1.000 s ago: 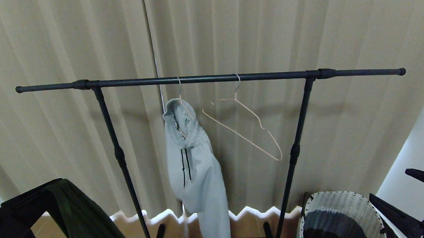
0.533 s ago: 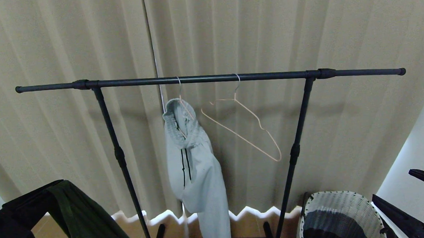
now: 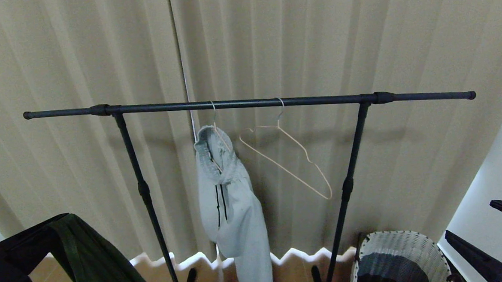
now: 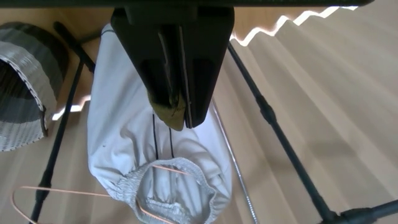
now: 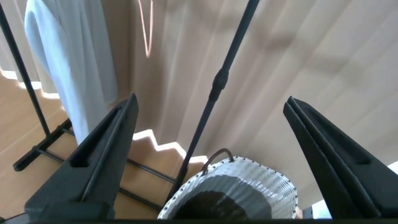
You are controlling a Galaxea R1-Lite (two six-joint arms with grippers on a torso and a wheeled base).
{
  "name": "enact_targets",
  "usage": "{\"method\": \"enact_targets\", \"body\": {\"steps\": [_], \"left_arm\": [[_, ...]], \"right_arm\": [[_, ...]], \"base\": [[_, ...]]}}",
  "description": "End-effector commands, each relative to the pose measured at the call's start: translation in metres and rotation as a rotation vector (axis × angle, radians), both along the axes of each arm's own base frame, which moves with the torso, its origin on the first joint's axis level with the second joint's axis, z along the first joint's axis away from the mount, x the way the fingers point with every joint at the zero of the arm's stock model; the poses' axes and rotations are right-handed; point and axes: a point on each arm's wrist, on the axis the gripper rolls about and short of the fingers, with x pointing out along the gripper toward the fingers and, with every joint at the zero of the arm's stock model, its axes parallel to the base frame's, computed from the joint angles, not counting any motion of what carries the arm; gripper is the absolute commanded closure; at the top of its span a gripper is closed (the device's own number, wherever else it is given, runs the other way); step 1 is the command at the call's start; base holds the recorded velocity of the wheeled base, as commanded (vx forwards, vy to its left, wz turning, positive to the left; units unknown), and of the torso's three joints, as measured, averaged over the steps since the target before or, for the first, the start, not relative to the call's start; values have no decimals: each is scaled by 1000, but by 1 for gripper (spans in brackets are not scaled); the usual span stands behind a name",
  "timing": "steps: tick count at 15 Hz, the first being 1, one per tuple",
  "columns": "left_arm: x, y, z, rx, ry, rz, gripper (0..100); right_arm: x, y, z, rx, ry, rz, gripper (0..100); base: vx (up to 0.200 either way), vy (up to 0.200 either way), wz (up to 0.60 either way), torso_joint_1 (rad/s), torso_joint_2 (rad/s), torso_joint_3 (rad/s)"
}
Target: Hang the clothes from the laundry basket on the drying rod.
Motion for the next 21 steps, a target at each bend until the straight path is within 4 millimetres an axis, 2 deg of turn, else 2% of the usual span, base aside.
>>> {"method": "enact_targets", "body": {"steps": [1, 3, 6, 11, 21], "left_arm": [[1, 0, 0, 0, 2, 4, 100], [1, 0, 0, 0, 5, 4, 100], [1, 0, 0, 0, 6, 4, 100], [1, 1, -2, 4, 12, 6, 100], [3, 0, -7, 10, 44, 4, 100]], "right_arm": [[9, -2, 9, -1, 7, -28, 0], [20, -4, 25, -1, 124, -53, 0], [23, -4, 39, -6, 199, -51, 0], [28, -4, 36, -11, 236, -55, 0], [28, -4, 36, -43, 229, -56, 0]], "base": [[0, 0, 0, 36, -85, -41], [0, 0, 0, 0, 0, 0], [0, 200, 0, 1, 1, -1], [0, 200, 0, 2, 0, 0], [0, 0, 0, 0, 0, 0]]}}
